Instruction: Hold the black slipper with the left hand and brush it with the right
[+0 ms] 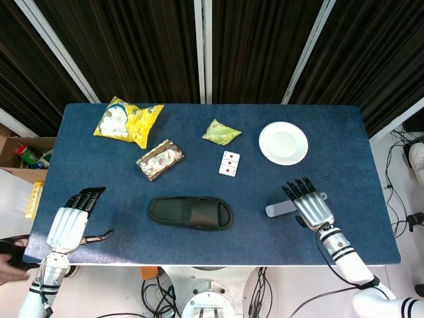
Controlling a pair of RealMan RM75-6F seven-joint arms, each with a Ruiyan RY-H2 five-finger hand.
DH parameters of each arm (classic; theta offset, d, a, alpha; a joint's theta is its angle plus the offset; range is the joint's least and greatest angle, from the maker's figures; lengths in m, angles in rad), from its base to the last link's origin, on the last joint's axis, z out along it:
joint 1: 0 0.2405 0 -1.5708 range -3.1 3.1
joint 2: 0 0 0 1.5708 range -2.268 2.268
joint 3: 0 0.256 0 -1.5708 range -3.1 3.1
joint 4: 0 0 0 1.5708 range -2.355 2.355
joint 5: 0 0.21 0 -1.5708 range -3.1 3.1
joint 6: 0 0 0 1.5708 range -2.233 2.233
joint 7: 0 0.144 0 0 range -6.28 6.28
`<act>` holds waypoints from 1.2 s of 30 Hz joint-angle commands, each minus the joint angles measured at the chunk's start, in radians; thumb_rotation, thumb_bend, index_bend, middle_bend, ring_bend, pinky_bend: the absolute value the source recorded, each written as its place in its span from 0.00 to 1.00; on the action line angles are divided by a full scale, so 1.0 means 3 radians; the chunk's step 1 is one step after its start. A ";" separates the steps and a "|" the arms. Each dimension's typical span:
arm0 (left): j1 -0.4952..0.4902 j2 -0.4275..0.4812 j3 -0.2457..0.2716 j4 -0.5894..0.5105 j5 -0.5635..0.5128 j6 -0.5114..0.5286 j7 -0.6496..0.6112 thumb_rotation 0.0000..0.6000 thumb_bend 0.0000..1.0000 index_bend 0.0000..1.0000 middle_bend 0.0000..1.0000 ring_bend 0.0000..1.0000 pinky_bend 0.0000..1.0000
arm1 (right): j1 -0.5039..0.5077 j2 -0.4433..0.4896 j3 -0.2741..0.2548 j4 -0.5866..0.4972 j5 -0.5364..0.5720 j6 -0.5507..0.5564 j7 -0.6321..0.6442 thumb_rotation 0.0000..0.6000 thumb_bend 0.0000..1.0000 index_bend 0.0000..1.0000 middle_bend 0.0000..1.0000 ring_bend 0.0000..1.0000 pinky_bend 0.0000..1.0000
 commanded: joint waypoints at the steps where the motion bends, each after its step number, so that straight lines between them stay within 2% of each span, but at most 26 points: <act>1: 0.0000 -0.0002 0.0002 0.0003 0.0001 -0.0002 -0.0003 0.71 0.00 0.12 0.16 0.15 0.28 | 0.0011 -0.0007 -0.0021 0.0013 0.0002 0.0003 0.0010 1.00 0.24 0.15 0.13 0.00 0.00; 9: -0.0003 -0.0021 0.0017 0.0019 0.0007 -0.0020 -0.0004 0.73 0.00 0.12 0.16 0.15 0.28 | 0.0036 -0.0034 -0.0068 0.0063 0.0002 0.0035 0.0060 1.00 0.25 0.21 0.15 0.00 0.01; 19: -0.0022 -0.0031 0.0014 0.0012 -0.0008 -0.0060 0.0009 0.77 0.00 0.12 0.17 0.15 0.28 | 0.0069 -0.0085 -0.0112 0.0158 -0.0045 0.0072 0.0161 1.00 0.27 0.32 0.22 0.07 0.07; 36: -0.0015 -0.0026 0.0018 0.0047 -0.0020 -0.0052 -0.0043 0.77 0.00 0.12 0.17 0.15 0.28 | 0.0156 -0.0126 -0.0112 0.0163 0.0047 0.0032 0.0134 1.00 0.30 0.34 0.23 0.07 0.09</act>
